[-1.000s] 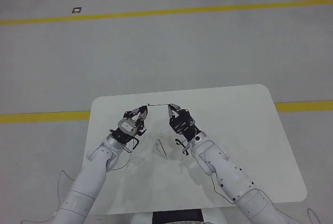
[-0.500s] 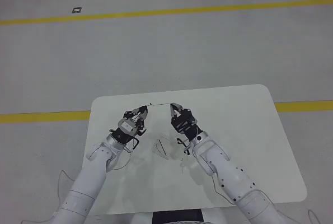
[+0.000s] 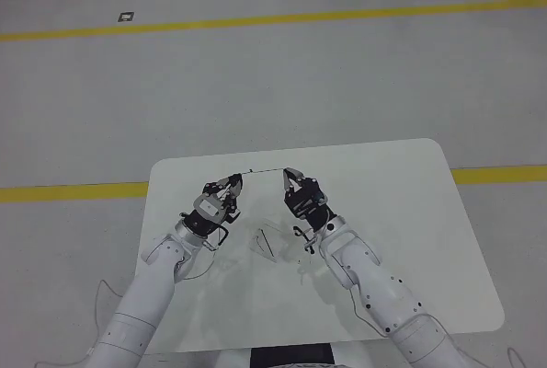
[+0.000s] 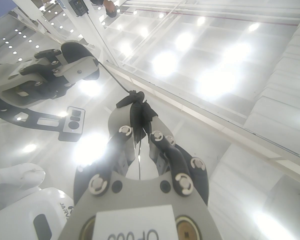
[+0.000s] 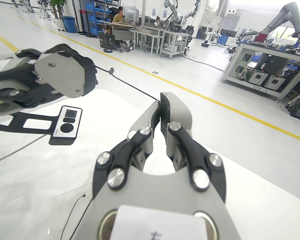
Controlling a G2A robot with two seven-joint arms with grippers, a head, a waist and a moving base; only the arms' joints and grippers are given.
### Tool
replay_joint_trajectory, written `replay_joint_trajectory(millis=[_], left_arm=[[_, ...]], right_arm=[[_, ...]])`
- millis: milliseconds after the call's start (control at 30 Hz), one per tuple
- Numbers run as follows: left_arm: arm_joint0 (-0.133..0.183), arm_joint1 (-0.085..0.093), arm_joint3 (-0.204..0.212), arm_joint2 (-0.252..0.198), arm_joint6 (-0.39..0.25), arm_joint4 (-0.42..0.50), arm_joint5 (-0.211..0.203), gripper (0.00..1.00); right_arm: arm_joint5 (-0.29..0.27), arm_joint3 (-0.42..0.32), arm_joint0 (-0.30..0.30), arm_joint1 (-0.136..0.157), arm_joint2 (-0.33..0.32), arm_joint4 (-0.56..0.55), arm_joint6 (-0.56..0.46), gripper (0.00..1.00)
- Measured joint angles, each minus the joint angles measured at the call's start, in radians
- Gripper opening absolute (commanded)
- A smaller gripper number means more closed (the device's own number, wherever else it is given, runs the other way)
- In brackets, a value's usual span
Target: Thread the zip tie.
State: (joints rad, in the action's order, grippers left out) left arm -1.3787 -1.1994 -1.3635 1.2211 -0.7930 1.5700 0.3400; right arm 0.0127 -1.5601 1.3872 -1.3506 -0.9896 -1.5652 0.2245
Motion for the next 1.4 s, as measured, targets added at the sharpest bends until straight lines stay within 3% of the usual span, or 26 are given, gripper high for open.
replay_joint_trajectory(millis=[167, 200, 233, 267, 600, 1000, 1200, 1400], left_arm=[[0.000, 0.000, 0.000, 0.000, 0.000, 0.000, 0.000, 0.00], [0.000, 0.000, 0.000, 0.000, 0.000, 0.000, 0.000, 0.00], [0.000, 0.000, 0.000, 0.000, 0.000, 0.000, 0.000, 0.00], [0.000, 0.000, 0.000, 0.000, 0.000, 0.000, 0.000, 0.00], [0.000, 0.000, 0.000, 0.000, 0.000, 0.000, 0.000, 0.00], [0.000, 0.000, 0.000, 0.000, 0.000, 0.000, 0.000, 0.00], [0.000, 0.000, 0.000, 0.000, 0.000, 0.000, 0.000, 0.00], [0.000, 0.000, 0.000, 0.000, 0.000, 0.000, 0.000, 0.00]], right_arm=[[-0.001, 0.000, 0.004, -0.001, -0.006, -0.001, 0.004, 0.00], [-0.002, 0.000, 0.005, -0.001, -0.007, -0.001, 0.005, 0.17], [-0.002, 0.000, 0.005, -0.001, -0.007, -0.001, 0.005, 0.63], [-0.003, 0.000, 0.006, -0.001, -0.008, -0.001, 0.004, 1.00], [0.019, -0.005, 0.025, 0.005, -0.060, -0.005, -0.012, 1.00], [0.042, -0.079, 0.068, 0.043, -0.175, -0.005, -0.047, 1.00], [0.005, -0.117, 0.087, 0.040, -0.179, 0.070, -0.045, 1.00], [0.006, -0.117, 0.086, 0.040, -0.179, 0.069, -0.045, 1.00]])
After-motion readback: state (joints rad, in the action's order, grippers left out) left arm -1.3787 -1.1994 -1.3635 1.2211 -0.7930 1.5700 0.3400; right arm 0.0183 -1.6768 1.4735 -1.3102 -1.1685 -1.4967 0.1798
